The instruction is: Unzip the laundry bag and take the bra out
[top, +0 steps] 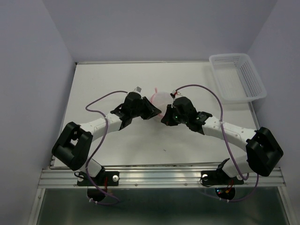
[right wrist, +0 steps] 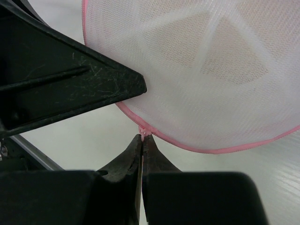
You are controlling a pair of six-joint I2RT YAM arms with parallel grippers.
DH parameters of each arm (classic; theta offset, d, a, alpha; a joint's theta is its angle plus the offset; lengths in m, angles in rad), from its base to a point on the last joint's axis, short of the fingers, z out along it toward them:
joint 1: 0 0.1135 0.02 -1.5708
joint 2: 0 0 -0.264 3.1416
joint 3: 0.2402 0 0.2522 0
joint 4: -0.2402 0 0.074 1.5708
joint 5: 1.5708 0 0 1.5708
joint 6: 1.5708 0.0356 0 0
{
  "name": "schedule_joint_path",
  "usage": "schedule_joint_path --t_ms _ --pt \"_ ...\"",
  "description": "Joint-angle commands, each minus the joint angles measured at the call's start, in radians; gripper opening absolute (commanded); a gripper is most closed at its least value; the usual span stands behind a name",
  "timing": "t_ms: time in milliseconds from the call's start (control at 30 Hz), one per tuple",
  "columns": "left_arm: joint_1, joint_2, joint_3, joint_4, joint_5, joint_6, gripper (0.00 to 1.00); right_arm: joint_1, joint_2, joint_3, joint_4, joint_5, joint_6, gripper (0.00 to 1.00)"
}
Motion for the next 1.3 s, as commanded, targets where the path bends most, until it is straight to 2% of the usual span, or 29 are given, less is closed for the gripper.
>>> schedule_joint_path --t_ms 0,33,67,433,733,867,933,967,1000,1100,1200,1267 --pt "-0.013 -0.023 -0.004 0.091 0.029 -0.035 0.25 0.009 -0.023 -0.002 0.046 0.003 0.007 0.01" --pt "-0.014 -0.038 -0.009 0.086 0.033 -0.035 0.06 0.009 -0.012 -0.008 0.038 0.024 0.002 0.01" --pt "-0.014 -0.046 -0.009 0.086 0.033 -0.038 0.00 0.009 -0.009 -0.008 0.038 0.025 0.002 0.01" --pt "0.015 -0.064 0.039 0.021 0.078 0.076 0.00 -0.014 -0.049 -0.028 -0.051 0.155 -0.059 0.01" --pt "0.131 -0.057 0.046 -0.003 0.239 0.205 0.00 -0.230 -0.081 -0.075 -0.057 0.091 -0.168 0.01" --pt "0.205 -0.049 0.045 0.035 0.354 0.284 0.00 -0.301 -0.073 -0.068 -0.054 0.143 -0.274 0.01" --pt "0.220 -0.029 0.086 -0.032 0.356 0.353 0.00 -0.322 -0.067 -0.069 -0.023 0.182 -0.300 0.01" --pt "0.224 -0.005 0.135 -0.123 0.328 0.382 0.00 -0.335 -0.063 -0.071 -0.011 0.240 -0.336 0.01" --pt "0.231 0.005 0.149 -0.138 0.339 0.443 0.00 -0.335 -0.052 -0.077 0.012 0.282 -0.349 0.01" --pt "0.248 0.034 0.174 -0.160 0.359 0.477 0.00 -0.384 -0.033 -0.083 0.083 0.340 -0.387 0.01" --pt "0.254 0.052 0.197 -0.167 0.379 0.511 0.00 -0.384 -0.035 -0.085 0.135 0.318 -0.404 0.01" --pt "0.254 0.066 0.224 -0.181 0.377 0.531 0.00 -0.384 -0.046 -0.078 0.140 0.243 -0.427 0.01"
